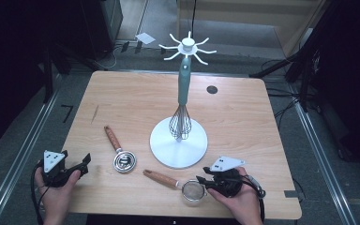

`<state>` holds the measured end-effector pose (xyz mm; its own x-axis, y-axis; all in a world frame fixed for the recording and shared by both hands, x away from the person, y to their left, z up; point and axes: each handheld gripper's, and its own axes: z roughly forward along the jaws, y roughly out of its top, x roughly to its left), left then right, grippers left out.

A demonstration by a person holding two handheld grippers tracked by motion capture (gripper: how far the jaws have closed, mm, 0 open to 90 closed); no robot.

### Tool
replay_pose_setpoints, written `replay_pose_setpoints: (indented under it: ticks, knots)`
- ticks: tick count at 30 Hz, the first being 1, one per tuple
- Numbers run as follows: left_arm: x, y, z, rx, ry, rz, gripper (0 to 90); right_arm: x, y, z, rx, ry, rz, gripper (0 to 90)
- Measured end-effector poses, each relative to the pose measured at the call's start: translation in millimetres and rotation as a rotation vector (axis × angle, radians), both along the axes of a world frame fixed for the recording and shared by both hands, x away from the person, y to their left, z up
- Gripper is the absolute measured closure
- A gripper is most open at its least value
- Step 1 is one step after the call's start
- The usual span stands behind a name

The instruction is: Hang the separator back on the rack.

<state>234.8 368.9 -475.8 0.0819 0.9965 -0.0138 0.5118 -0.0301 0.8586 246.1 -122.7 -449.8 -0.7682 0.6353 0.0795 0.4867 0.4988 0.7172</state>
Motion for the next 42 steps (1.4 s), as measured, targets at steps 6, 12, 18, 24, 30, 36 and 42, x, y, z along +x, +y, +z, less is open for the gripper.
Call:
replay_pose_setpoints:
  ticks: [6, 12, 18, 24, 30, 36, 42]
  knots:
    - [1.9, -0.7, -2.4, 0.001, 0.016, -0.008, 14.9, 9.3, 8.6, 9.8, -0.034, 0.019, 0.054, 54.0]
    - [3.7, -3.3, -4.4, 0.016, 0.029, -0.019, 14.6, 21.2, 29.2, 13.2, -0.093, 0.067, 0.134, 52.8]
    - [4.3, -2.6, -5.0, 0.013, 0.037, -0.020, 14.1, 28.7, 49.9, 16.7, -0.147, 0.077, 0.173, 51.6]
    - [5.3, -3.0, -5.5, 0.013, 0.046, -0.023, 10.3, 33.7, 62.0, 19.1, -0.168, 0.095, 0.204, 51.5]
    - [5.8, -3.2, -5.6, 0.016, 0.052, -0.024, 7.0, 36.1, 71.3, 19.5, -0.183, 0.118, 0.242, 51.9]
    - [5.3, -3.7, -5.4, 0.011, 0.046, -0.043, 0.0, 34.6, 85.5, 18.0, -0.202, 0.141, 0.306, 51.8]
    - [5.5, -3.6, -5.9, 0.010, 0.047, -0.052, 0.0, 34.4, 93.7, 18.6, -0.219, 0.157, 0.328, 50.8]
